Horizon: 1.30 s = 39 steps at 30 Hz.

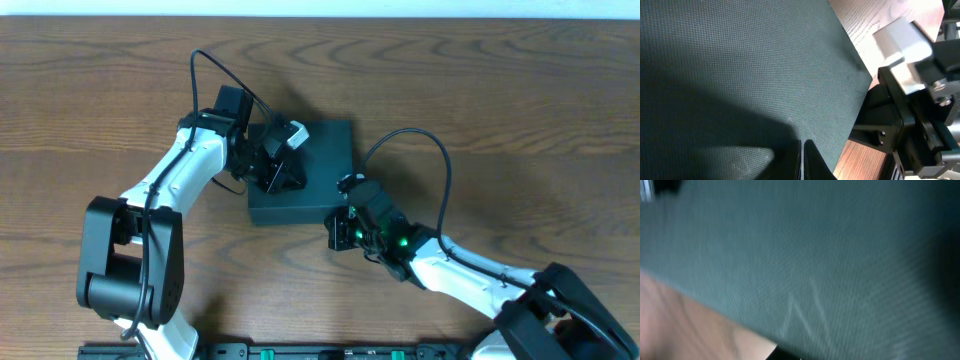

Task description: Pack container

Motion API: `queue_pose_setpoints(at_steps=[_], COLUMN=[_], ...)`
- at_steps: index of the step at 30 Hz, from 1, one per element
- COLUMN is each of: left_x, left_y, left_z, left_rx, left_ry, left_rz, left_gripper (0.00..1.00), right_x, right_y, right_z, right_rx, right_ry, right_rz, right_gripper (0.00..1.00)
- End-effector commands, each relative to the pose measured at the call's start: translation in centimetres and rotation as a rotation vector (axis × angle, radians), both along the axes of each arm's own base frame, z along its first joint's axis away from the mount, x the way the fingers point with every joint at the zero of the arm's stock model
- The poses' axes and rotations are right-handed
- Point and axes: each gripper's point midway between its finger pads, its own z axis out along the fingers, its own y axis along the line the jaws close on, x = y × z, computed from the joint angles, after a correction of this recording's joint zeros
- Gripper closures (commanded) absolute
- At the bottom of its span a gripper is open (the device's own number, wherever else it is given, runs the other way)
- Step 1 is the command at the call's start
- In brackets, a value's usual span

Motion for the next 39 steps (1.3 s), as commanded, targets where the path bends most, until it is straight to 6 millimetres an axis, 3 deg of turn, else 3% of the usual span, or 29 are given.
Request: queue_pose_setpoints(at_steps=[1, 10, 17, 19, 22, 28, 30, 34, 39], left_x=[-0.3, -0.4, 0.0, 0.5, 1.4, 1.7, 0.8, -1.6, -5.5], left_y=[0.7, 0.7, 1.0, 1.0, 1.3, 3.3, 4.4, 6.0, 7.2], left_z=[-2.0, -2.0, -0.7, 0.7, 4.7, 12.9, 15.1, 19.2, 22.6], left_rx=[0.067, 0.067, 0.063, 0.057, 0.039, 0.015, 0.028, 0.039, 0.062], left_ry=[0.024, 0.025, 0.030, 0.010, -0.061, -0.240, -0.298, -0.416, -0.544], left_rz=[-0.010, -0.010, 0.004, 0.009, 0.025, 0.098, 0.129, 0.172, 0.199], left_gripper=[0.94, 0.94, 0.94, 0.94, 0.94, 0.94, 0.94, 0.94, 0.94], right_x=[1.5, 2.0, 1.7, 1.8, 2.0, 1.9, 1.3, -0.8, -3.7], right_y=[-1.0, -0.3, 0.7, 0.6, -0.3, -4.4, -6.2, -9.5, -10.9], right_z=[-0.3, -0.3, 3.3, 5.5, 9.8, 15.8, 16.8, 16.9, 17.6], right_rx=[-0.052, -0.025, 0.039, 0.054, 0.077, 0.076, 0.057, 0.022, 0.049], right_ry=[-0.057, -0.080, -0.144, -0.205, -0.332, -0.493, -0.512, -0.461, -0.437], right_rz=[-0.147, -0.166, -0.073, -0.035, 0.017, -0.012, -0.031, -0.066, -0.046], right_gripper=[0.98, 0.98, 0.98, 0.98, 0.98, 0.98, 0.98, 0.99, 0.98])
